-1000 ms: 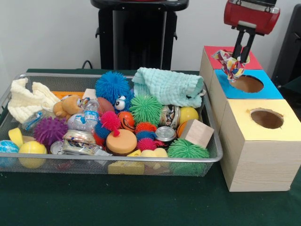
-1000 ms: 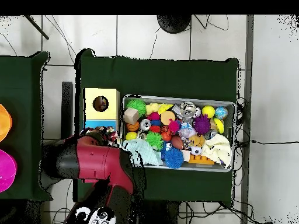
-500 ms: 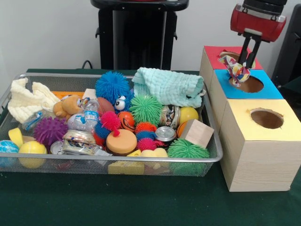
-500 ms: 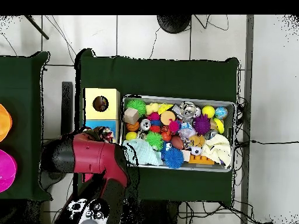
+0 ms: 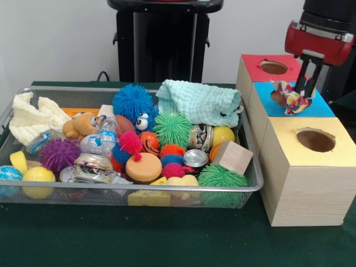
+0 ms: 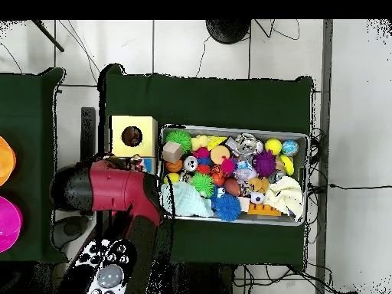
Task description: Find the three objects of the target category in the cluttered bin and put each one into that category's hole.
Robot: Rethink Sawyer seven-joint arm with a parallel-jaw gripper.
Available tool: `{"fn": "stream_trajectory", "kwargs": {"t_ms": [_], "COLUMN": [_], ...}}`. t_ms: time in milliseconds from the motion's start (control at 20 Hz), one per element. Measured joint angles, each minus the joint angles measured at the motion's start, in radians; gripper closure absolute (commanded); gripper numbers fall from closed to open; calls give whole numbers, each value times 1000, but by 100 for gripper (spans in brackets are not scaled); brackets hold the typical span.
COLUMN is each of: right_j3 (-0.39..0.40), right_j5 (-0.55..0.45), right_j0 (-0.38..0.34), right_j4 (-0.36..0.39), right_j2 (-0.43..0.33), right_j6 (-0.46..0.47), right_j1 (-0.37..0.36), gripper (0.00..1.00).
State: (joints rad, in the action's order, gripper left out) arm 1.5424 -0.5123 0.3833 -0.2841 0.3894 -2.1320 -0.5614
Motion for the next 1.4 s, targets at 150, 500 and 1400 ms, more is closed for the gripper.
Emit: {"fn": "stream_trajectory", "kwargs": {"t_ms": [150,500,1400], "right_j3": [-42,-161,-518], "right_j5": [0,-20,-341], "right_j0": [9,17,-90], "right_j4": [1,3,13], "right_j2": [2,3,3], "right_j6": [0,0,0], "right_j1": [18,54,113], "gripper": [100,100,100]}}
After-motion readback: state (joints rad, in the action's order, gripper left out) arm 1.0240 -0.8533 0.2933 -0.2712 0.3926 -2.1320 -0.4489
